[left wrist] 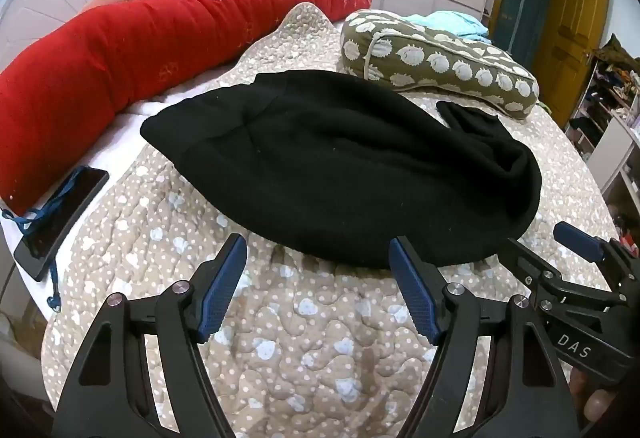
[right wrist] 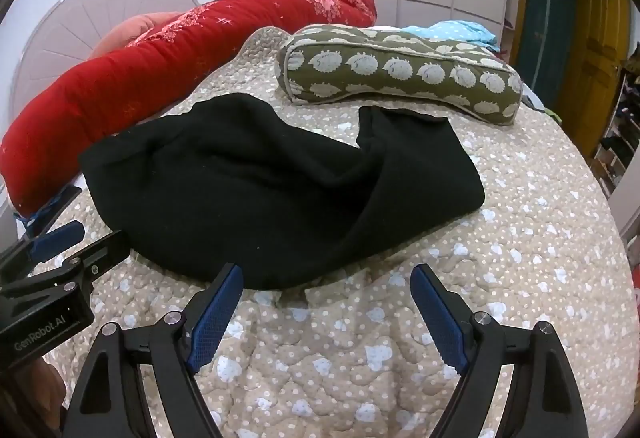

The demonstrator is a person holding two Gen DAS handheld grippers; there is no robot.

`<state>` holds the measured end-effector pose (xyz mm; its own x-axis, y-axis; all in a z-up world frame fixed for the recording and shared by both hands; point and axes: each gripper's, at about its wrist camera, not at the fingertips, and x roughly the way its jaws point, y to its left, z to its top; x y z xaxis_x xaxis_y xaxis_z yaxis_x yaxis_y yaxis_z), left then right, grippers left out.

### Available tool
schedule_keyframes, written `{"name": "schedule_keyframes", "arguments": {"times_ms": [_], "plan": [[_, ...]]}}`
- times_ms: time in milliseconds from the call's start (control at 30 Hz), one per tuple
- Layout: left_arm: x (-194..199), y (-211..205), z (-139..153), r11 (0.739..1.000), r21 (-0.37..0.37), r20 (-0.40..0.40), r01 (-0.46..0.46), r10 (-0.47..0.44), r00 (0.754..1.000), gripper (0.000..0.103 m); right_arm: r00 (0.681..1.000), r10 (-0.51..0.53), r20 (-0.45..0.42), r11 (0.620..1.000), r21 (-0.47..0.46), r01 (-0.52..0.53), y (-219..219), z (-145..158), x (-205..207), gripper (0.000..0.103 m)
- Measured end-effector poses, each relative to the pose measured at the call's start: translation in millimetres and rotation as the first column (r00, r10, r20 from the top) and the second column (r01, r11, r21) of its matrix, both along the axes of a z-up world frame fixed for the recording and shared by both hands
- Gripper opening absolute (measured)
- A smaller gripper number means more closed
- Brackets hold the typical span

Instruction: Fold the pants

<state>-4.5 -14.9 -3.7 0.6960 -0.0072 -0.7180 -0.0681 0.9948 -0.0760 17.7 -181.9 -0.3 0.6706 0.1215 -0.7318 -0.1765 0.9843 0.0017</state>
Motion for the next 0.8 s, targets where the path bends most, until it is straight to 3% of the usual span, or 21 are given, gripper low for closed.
{"name": "schedule_keyframes", "arguments": {"times_ms": [800], "plan": [[-0.1,6.2,-6.8,1.000,-0.016,-0.015,-0.016,0.016,1.000,0.074,1.000,0.005,0.002,1.000,0.001,-0.005,-3.0,-1.5,0.5,0.085]]}}
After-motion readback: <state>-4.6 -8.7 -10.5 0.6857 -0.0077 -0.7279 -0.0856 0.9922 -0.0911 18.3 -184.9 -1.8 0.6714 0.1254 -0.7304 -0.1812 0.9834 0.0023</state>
